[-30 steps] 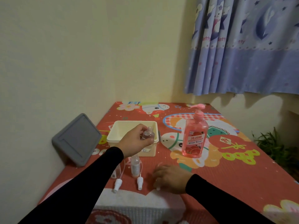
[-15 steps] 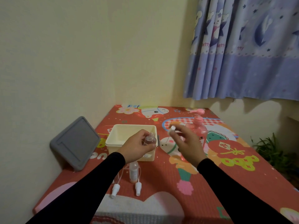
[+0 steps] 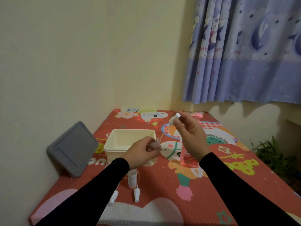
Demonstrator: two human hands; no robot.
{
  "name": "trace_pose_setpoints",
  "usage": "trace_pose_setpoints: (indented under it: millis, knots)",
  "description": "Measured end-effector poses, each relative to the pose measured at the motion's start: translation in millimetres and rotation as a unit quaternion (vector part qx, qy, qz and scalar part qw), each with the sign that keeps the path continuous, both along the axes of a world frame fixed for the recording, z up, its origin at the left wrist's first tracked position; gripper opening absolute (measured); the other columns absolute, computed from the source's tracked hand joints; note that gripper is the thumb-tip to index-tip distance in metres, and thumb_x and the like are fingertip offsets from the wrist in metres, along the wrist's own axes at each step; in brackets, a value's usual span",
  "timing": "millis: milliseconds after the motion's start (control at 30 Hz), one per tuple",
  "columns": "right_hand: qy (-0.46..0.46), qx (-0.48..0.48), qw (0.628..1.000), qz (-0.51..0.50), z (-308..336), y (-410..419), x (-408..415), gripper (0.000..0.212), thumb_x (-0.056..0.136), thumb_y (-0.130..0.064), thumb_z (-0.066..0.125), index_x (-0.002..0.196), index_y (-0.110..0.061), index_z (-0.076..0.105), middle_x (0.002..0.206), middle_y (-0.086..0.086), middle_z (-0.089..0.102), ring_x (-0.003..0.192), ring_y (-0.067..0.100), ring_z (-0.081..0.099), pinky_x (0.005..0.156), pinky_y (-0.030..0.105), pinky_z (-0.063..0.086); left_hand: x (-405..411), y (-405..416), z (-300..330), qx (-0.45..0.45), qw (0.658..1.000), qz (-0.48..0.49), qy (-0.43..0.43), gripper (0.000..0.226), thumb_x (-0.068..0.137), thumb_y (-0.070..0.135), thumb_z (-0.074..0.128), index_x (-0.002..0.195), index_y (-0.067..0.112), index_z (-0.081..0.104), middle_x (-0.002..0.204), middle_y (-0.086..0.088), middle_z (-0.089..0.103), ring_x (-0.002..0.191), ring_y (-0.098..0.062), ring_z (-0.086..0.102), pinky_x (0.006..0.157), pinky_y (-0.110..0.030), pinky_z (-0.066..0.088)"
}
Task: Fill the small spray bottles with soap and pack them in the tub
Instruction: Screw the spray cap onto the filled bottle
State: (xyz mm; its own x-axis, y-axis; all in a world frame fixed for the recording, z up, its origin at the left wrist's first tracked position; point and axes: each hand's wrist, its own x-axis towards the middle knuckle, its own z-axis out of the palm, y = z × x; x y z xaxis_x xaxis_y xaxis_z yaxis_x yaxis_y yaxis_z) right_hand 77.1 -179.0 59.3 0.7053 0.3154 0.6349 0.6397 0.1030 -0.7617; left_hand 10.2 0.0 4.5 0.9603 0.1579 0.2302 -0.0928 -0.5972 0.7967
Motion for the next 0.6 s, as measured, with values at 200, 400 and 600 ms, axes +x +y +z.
trace_pose_setpoints:
  millis: [200, 400, 600]
  knots:
    - [0.003, 0.002, 1.000, 0.012, 0, 2, -2, 0.021, 0.096, -0.018, 0.056, 0.115, -0.016, 0.063, 0.100, -0.012, 0.067, 0.090, -0.007, 0.062, 0.078, 0.010, 0.048, 0, -1, 1, 0.007, 1.000, -0.001, 0.008, 0.028, 0.086, 0.043, 0.066, 0.106, 0.024, 0.059, 0.090, 0.011, 0.065, 0.085, -0.009, 0.062, 0.073, -0.023, 0.050]
    - [0.013, -0.031, 0.999, 0.031, -12, 4, 2, 0.025, 0.095, -0.023, 0.057, 0.119, -0.017, 0.063, 0.108, -0.005, 0.069, 0.103, 0.008, 0.065, 0.088, 0.024, 0.052, 1, -3, 3, -0.010, 1.000, -0.006, 0.007, 0.029, 0.086, 0.044, 0.066, 0.106, 0.024, 0.059, 0.096, 0.005, 0.067, 0.087, -0.011, 0.064, 0.065, -0.018, 0.052]
    - [0.059, -0.075, 0.994, 0.051, -29, 7, 9, 0.021, 0.096, -0.025, 0.056, 0.113, -0.019, 0.065, 0.104, -0.001, 0.070, 0.102, 0.013, 0.065, 0.092, 0.036, 0.052, 4, -8, 5, -0.027, 0.999, -0.022, -0.008, 0.035, 0.077, 0.048, 0.067, 0.104, 0.026, 0.062, 0.096, 0.005, 0.069, 0.092, -0.013, 0.067, 0.085, -0.039, 0.056]
